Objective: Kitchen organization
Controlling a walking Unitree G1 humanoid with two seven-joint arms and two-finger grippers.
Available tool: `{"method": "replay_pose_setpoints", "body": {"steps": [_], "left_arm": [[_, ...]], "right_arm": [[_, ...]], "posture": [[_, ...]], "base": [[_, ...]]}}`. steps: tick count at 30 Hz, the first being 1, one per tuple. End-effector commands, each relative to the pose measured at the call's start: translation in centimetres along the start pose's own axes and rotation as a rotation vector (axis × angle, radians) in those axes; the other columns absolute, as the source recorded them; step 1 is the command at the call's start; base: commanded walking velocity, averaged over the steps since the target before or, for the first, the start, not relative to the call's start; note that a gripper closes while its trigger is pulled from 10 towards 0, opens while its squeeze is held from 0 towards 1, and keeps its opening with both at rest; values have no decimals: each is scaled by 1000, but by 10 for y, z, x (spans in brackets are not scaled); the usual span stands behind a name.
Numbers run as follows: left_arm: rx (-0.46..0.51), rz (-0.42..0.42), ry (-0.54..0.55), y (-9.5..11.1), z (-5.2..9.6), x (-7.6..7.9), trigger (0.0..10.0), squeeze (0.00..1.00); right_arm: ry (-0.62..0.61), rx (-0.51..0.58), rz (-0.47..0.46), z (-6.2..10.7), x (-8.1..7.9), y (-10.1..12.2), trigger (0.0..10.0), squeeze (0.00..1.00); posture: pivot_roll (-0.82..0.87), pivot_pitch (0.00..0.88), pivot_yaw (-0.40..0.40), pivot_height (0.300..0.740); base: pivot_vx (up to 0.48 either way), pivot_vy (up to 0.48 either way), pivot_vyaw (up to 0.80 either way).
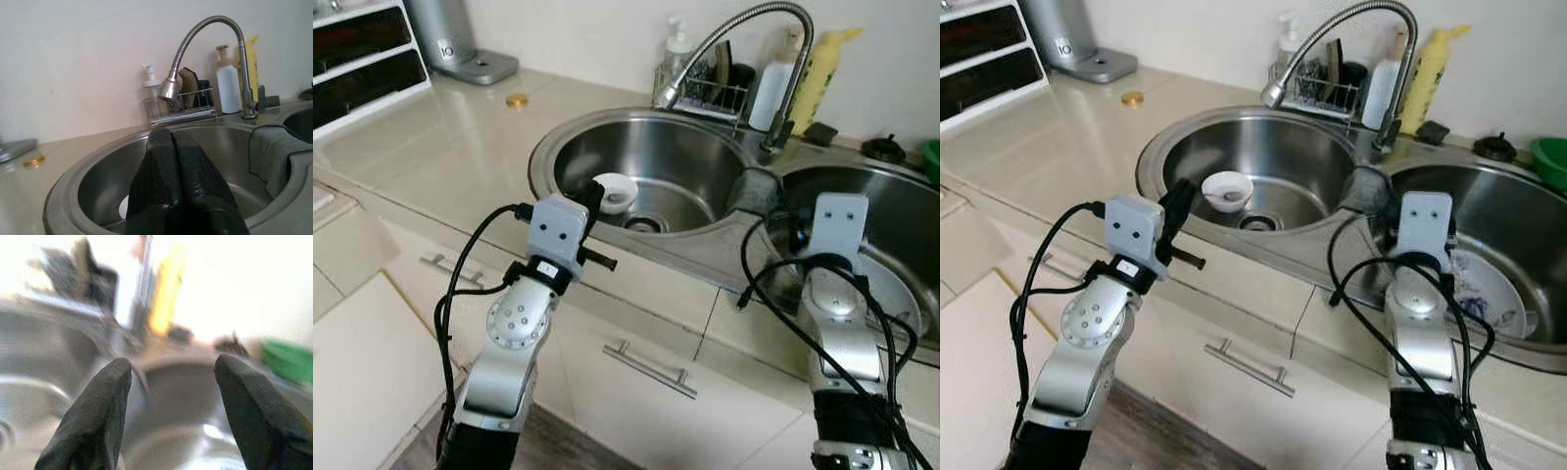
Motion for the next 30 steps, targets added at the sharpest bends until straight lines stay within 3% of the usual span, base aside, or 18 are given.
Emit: {"method": "replay_pose_setpoints", "body": {"steps": [1,2,3,4,10,18,26,30], "left_arm": [[-2,8,-7,1,-1,1,10000,0],[-2,8,-5,1,-1,1,10000,0],[-3,9,-5,1,-1,1,10000,0],[-3,9,-5,1,-1,1,10000,0],[-5,11,-5,1,-1,0,10000,0],[-3,11,-13,1,-2,2,10000,0],[1,8,-10,2,-2,1,10000,0],[4,7,-10,3,-2,1,10000,0]], "right_arm": [[11,50,5,4,-2,11,10000,1000],[28,102,29,12,-6,21,10000,925],[32,137,54,18,-8,27,10000,78],[40,146,56,21,-9,28,10000,0],[76,140,57,35,-15,24,10000,0],[97,126,60,45,-19,21,10000,0],[101,127,44,45,-19,21,10000,0],[97,126,41,47,-18,22,10000,0]], "posture": [[109,0,-35,740],[103,0,-35,740],[103,0,-35,740],[103,0,-35,740],[97,0,-33,740],[95,0,-34,740],[95,0,-36,740],[93,0,-36,740]], "base": [[0,0,0],[0,0,0],[0,0,0],[0,0,0],[0,81,0],[0,458,0],[0,480,-800],[0,83,-800]]}}
Point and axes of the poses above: a point about 5 cm out from each wrist's last joint towards the gripper, its own z axis pointing back from the gripper into the wrist, its own y axis along the axis of the wrist's last joint, x = y × z, the point moved 4 cm from there along -z, pointing out of the wrist towards the gripper, and after that the axes turned 2 degrees about z, right-handed, at the moved point
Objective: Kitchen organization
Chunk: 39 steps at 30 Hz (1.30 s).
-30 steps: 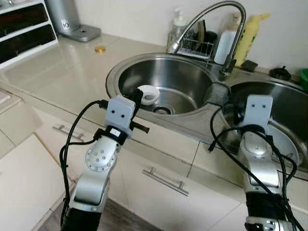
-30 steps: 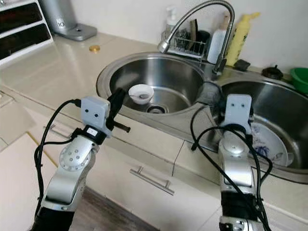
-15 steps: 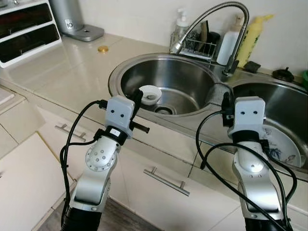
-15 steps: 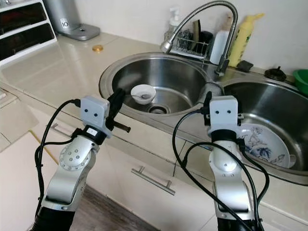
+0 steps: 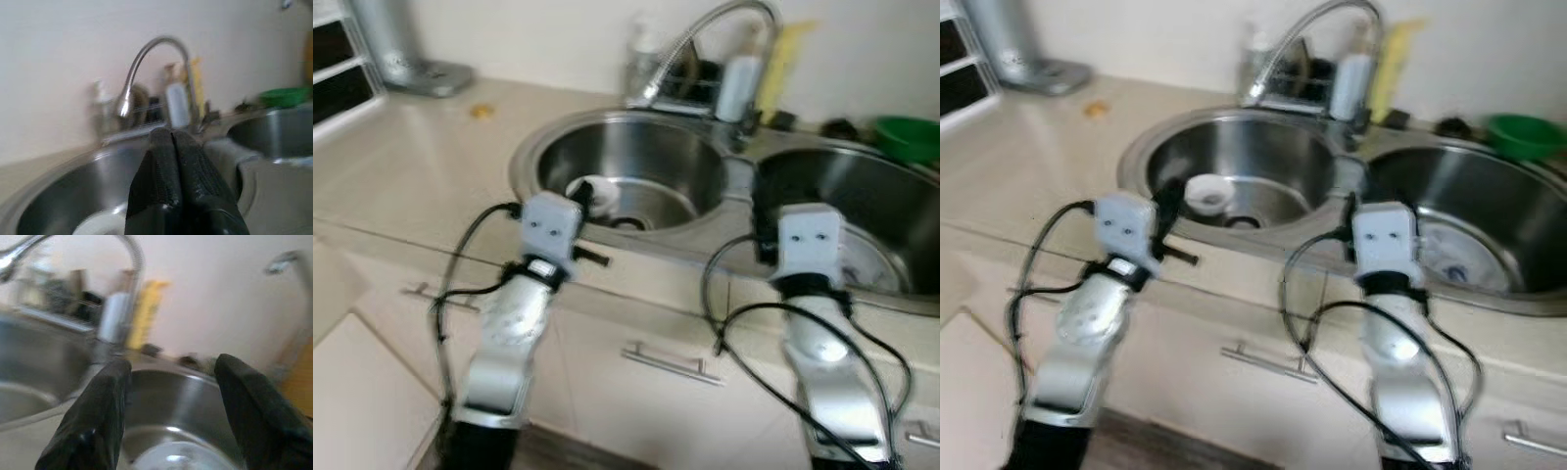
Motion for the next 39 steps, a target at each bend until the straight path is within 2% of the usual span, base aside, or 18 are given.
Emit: {"method": "replay_pose_setpoints", "body": {"steps": [1,13,15,16,21,39], "left_arm": [[-6,-17,14,0,2,-7,10000,0],[2,-26,5,0,3,-5,10000,0],[4,-26,4,0,3,-5,10000,0],[7,-29,4,1,2,-5,10000,0],[4,-34,-1,0,2,-5,10000,0],[7,-26,-4,-2,2,-3,10000,0]], "right_arm": [[12,23,-29,0,-5,8,10000,0],[13,0,-8,12,2,1,10000,0],[9,-8,-5,14,5,-2,10000,0],[-5,-30,10,21,12,-8,10000,0],[-17,-38,15,26,17,-11,10000,0],[-36,-39,10,28,17,-13,10000,0]], "posture": [[93,0,-36,740],[80,0,-31,740],[82,0,-34,740],[82,0,-34,740],[73,0,-30,740],[81,0,-32,740]], "base": [[0,0,-800],[0,0,-800],[0,0,-800],[0,0,-800],[0,0,-800],[0,0,-800]]}}
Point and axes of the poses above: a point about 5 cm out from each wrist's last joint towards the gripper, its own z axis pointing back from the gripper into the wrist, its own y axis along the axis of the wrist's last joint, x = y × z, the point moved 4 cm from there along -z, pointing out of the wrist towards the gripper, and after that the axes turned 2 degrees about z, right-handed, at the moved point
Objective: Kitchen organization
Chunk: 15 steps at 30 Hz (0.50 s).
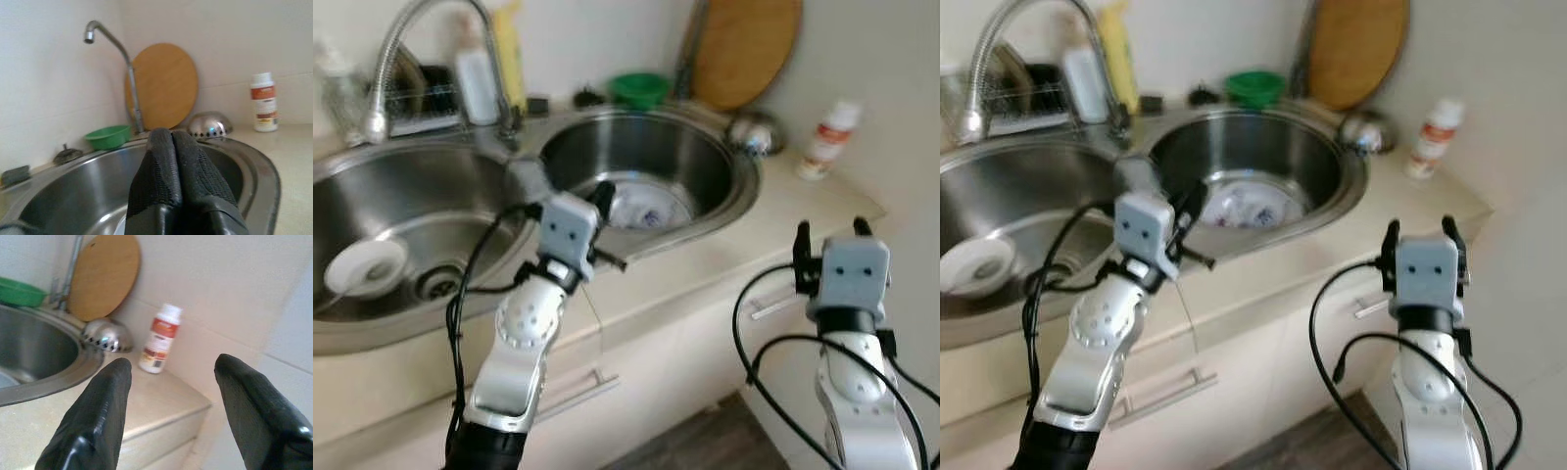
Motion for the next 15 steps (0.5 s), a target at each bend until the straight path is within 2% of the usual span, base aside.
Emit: {"method": "replay_pose_setpoints", "body": {"steps": [1,15], "left_arm": [[8,-11,4,2,-1,-3,10000,0],[61,5,-13,12,0,-1,10000,0]], "right_arm": [[1,9,-8,0,-1,2,10000,0],[1,14,4,4,2,1,10000,0]], "posture": [[80,0,-32,740],[77,0,-30,740]], "base": [[0,0,-800],[0,0,-800]]}}
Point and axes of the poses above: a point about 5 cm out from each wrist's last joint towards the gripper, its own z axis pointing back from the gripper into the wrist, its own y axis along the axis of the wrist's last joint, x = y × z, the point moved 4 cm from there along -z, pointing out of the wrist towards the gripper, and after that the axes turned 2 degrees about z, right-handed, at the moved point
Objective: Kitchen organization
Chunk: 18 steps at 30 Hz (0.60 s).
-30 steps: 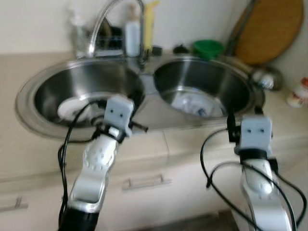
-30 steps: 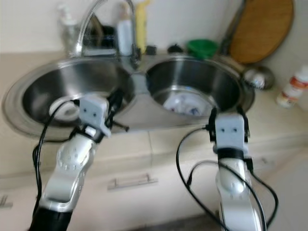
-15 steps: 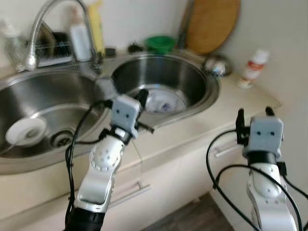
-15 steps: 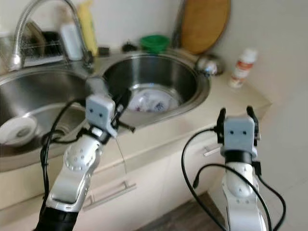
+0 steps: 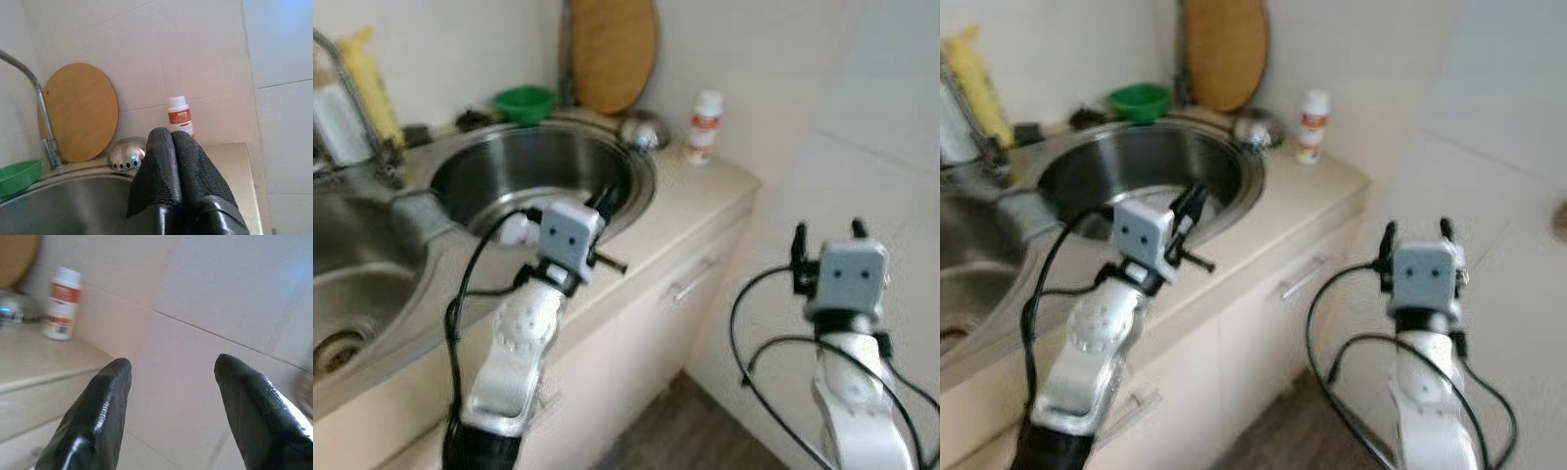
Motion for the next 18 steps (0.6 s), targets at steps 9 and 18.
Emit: {"method": "replay_pose_setpoints", "body": {"steps": [9,18], "left_arm": [[37,10,-33,8,-3,8,10000,0],[37,10,-46,7,-3,9,10000,0]], "right_arm": [[-22,5,12,0,6,0,10000,0],[-39,-10,23,1,10,-3,10000,0]], "posture": [[76,0,-27,740],[71,0,-27,740]], "base": [[0,0,-800],[0,0,-789]]}}
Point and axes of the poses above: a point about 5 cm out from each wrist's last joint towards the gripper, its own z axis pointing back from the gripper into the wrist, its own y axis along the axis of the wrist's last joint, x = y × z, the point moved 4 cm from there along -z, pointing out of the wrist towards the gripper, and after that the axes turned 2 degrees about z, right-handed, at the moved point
